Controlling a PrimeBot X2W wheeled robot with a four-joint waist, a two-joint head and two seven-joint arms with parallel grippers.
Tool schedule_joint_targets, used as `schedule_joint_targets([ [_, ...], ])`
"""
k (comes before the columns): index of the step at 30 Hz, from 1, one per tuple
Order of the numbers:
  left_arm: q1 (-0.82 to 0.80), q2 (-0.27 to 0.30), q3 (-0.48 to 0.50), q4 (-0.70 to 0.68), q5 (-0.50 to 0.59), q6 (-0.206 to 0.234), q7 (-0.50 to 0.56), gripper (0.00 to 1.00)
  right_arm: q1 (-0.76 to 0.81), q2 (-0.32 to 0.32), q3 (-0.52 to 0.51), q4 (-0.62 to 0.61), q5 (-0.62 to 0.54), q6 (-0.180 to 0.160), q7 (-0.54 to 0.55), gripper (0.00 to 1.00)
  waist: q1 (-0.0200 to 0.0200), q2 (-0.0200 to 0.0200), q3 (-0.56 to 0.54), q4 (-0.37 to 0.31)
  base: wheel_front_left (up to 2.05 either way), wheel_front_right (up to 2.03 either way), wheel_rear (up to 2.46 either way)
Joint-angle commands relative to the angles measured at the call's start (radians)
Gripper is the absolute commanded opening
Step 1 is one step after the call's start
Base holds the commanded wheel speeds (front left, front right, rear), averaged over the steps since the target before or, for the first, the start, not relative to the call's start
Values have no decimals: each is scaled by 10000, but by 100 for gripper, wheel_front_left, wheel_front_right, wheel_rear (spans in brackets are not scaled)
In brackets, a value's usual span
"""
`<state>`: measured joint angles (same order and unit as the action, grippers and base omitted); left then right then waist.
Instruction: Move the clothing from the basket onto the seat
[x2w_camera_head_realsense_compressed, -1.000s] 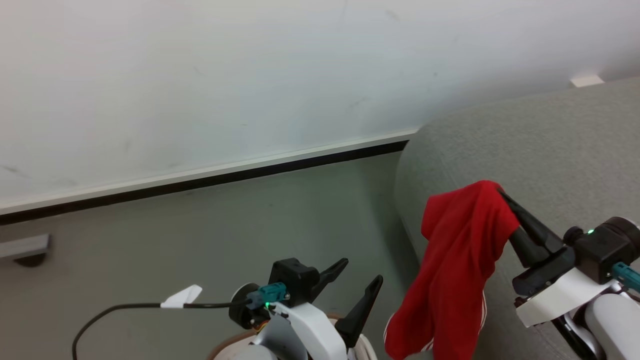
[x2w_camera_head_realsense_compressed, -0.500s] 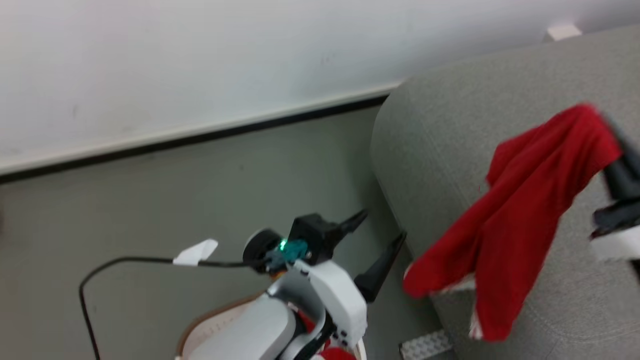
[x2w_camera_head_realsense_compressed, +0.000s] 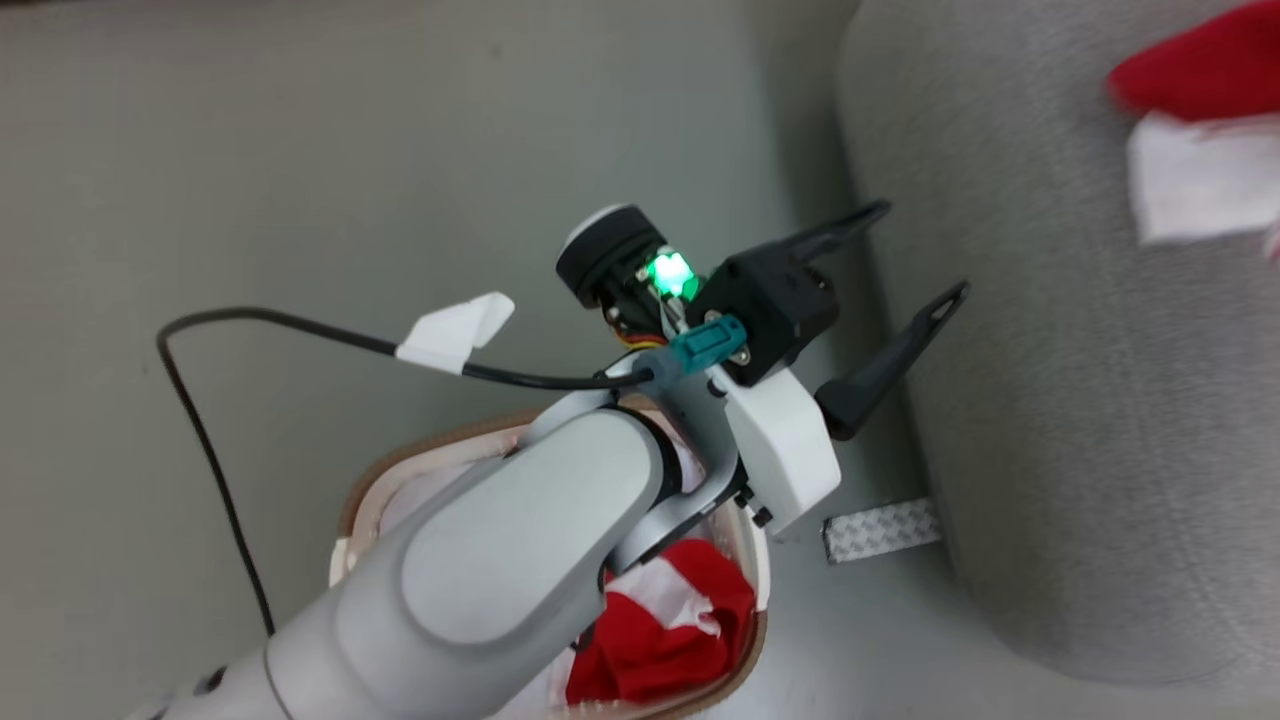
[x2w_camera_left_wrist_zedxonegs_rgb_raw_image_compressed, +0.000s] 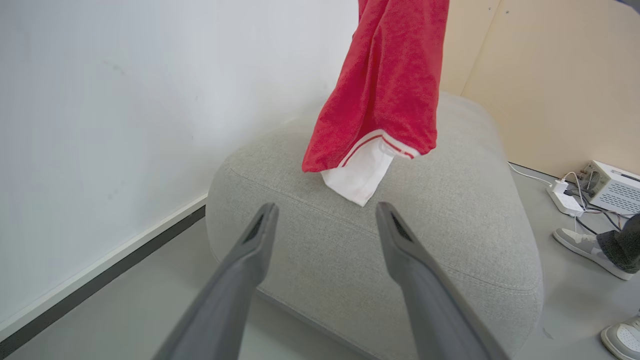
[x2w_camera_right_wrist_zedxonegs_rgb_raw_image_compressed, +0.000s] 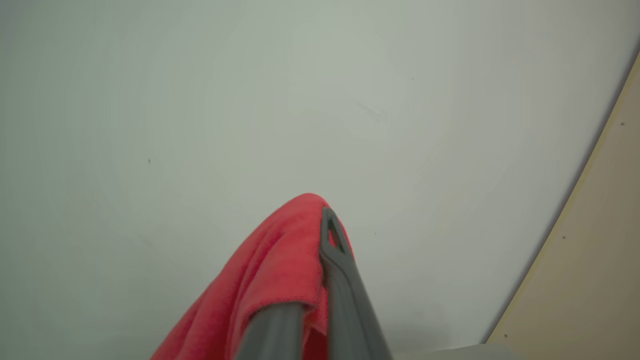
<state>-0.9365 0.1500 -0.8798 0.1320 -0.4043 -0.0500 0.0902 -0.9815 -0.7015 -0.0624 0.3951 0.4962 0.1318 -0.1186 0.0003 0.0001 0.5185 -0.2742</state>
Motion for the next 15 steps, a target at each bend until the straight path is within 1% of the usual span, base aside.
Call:
schedule_joint_targets([
  [1,-273,-44,77,69,44,-18,-159,100,-848,-306,-493,530,-150,-23,171,0,-3,-1,1381,671,0,0,0],
  [4,-497,-136,124,16,82,-7,-271,100,-1948,-887,-1201,1579,-717,-23,339,0,-3,-1,1863,962,0,0,0],
  [6,-529,-146,118,-23,111,14,-348,100,-2401,-1055,-1560,2329,-1204,-21,333,0,-3,-1,2102,1143,0,0,0],
  [7,-529,-146,118,-23,111,14,-348,100,-2401,-1055,-1560,2329,-1204,-21,333,0,-3,-1,2102,1143,0,0,0],
  [8,-509,-141,112,-28,103,28,-384,100,-2558,-1056,-1720,2728,-1430,-21,290,0,-3,-1,2192,1220,0,0,0],
  [11,-432,-53,47,-22,204,73,-424,100,-2672,-854,-2244,3927,-2149,-23,-62,0,-3,-1,2418,1404,0,0,0],
  [15,-130,14,-63,46,162,167,-457,100,-2072,-146,-2717,5478,-3038,-21,-707,0,-3,-1,2451,1561,0,0,0],
])
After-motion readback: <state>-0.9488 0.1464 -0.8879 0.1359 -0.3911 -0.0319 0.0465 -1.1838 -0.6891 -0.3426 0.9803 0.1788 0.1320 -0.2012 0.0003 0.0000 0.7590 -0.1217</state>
